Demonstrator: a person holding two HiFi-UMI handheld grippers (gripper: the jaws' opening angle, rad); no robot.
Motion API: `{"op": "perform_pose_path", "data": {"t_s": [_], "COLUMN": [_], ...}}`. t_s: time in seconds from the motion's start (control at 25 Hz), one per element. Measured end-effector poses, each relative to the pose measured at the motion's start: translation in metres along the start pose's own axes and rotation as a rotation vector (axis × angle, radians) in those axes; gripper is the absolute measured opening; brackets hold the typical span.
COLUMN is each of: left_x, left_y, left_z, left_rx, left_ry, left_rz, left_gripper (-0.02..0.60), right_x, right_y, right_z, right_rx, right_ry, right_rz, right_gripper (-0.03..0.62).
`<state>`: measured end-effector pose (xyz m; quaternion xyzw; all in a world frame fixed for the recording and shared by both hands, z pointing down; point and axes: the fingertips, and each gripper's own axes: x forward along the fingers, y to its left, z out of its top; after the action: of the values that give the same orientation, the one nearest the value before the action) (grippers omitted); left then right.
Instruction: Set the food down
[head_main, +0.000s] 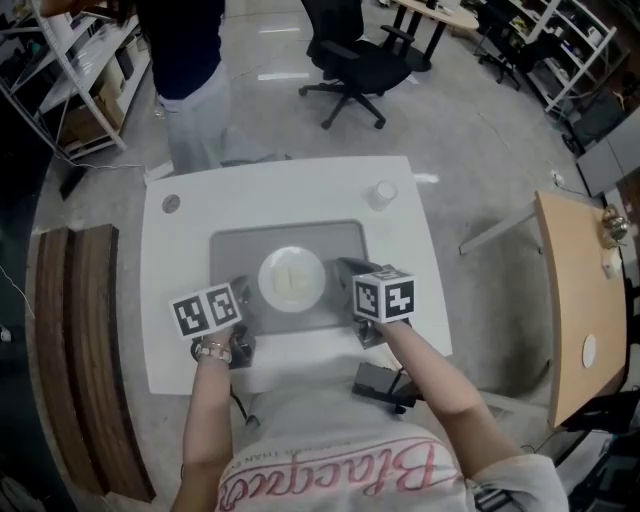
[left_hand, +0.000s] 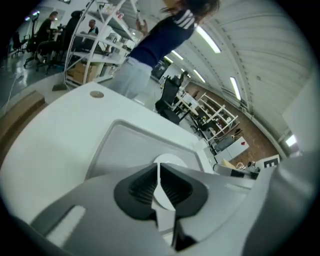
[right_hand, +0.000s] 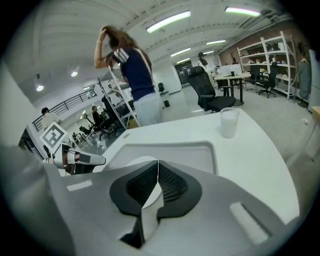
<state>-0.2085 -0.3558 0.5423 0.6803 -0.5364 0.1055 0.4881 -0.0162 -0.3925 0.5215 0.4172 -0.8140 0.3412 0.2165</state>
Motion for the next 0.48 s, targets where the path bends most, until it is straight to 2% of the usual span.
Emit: {"op": "perform_pose_path", "data": {"t_s": [0.12, 0.24, 0.36, 0.48], "left_x": [-0.025, -0.044, -0.063, -0.084], "left_y": [-0.014, -0.033, -0.061, -0.088], "left_z": [0.013, 0.027, 0.034, 0.038], "left_rx": [0.081, 0.174, 0.266, 0.329], "left_ry": [-0.119, -0.223, -0.291, -0.352], "left_rz": [-0.024, -0.05, -0.073, -0.111], "left_gripper": [0.0, 0.0, 0.0, 0.0], "right_x": [-0.026, -0.049, -0.075, -0.1], "right_y": [0.013, 0.036, 0.062, 0.084], "right_z": [0.014, 0.022, 0.024, 0.029], "right_rx": [-0.003, 0.003, -0.01, -0.06], "right_ry": [-0.072, -0.107, -0.137, -0.186], "right_rz": [0.052, 0.158, 0.261, 0.311], "right_gripper": [0.003, 0.002, 0.002, 0.002]}}
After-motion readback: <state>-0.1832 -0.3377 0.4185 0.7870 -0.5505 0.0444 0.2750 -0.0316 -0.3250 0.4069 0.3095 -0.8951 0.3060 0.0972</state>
